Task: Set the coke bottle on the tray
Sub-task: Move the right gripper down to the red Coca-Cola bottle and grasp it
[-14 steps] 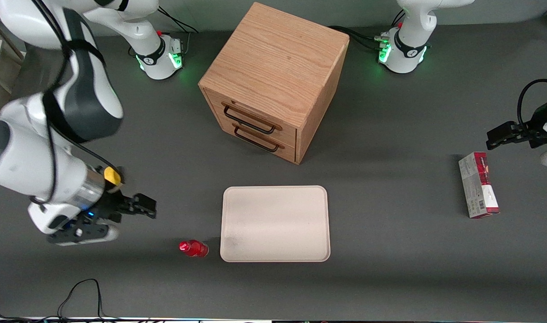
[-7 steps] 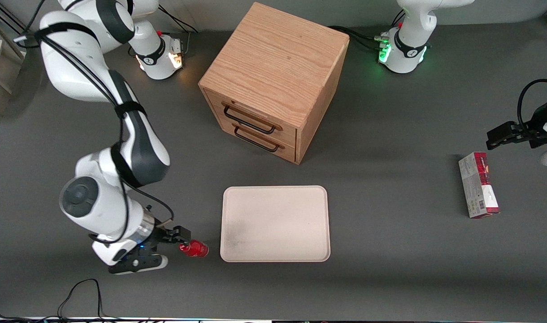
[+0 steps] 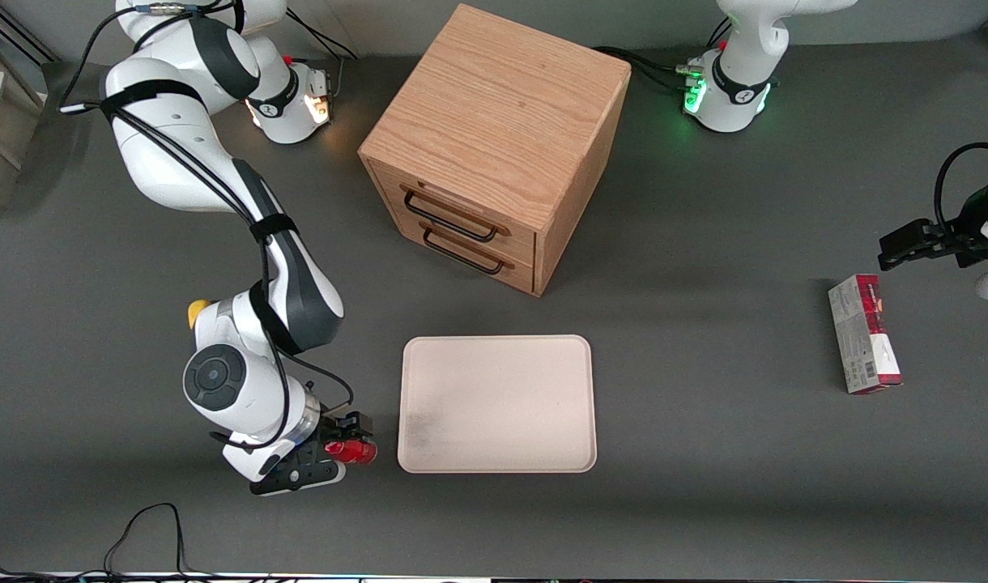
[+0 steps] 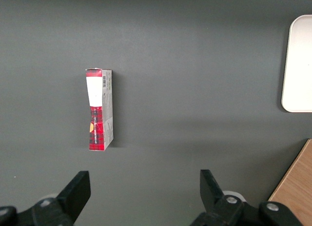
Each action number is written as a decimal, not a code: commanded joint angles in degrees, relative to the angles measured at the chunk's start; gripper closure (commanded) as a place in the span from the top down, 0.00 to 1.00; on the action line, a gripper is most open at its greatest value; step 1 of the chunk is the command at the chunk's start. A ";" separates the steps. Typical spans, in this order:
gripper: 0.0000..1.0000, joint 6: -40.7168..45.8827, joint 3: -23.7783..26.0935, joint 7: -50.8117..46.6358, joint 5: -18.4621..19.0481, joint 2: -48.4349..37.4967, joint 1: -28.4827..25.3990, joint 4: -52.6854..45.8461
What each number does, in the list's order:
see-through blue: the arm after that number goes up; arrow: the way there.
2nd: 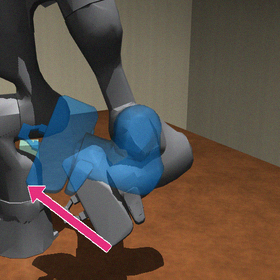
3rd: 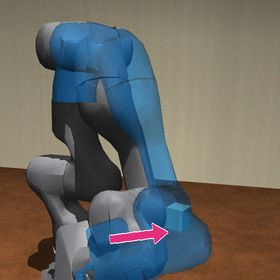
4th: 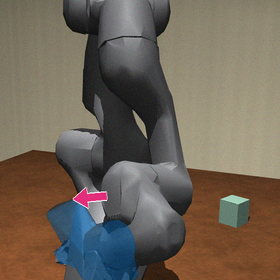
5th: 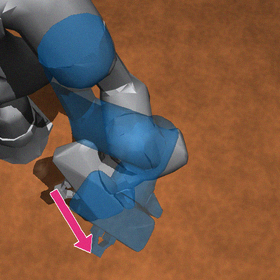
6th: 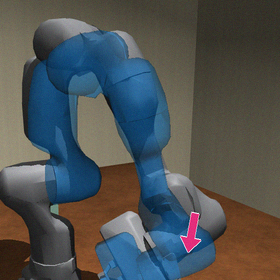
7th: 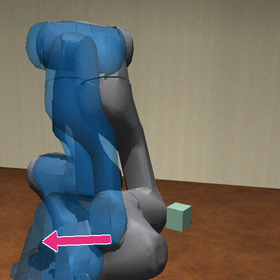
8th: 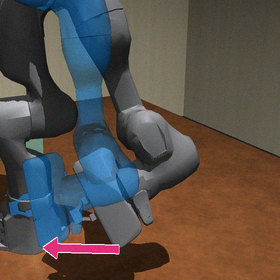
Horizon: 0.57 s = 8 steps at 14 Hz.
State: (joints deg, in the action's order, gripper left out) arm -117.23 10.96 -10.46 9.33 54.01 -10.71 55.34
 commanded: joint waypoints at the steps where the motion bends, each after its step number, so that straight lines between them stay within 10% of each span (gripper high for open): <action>1: 0.28 0.95 0.47 0.53 1.39 0.92 0.08 -2.08; 2: 0.00 1.21 0.47 0.18 1.31 0.92 0.08 -2.08; 8: 0.00 7.96 0.56 -6.15 1.13 -5.55 0.08 -2.43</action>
State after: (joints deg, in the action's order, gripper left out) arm -114.74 10.99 -14.32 9.42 53.59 -10.63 53.69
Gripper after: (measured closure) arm 0.678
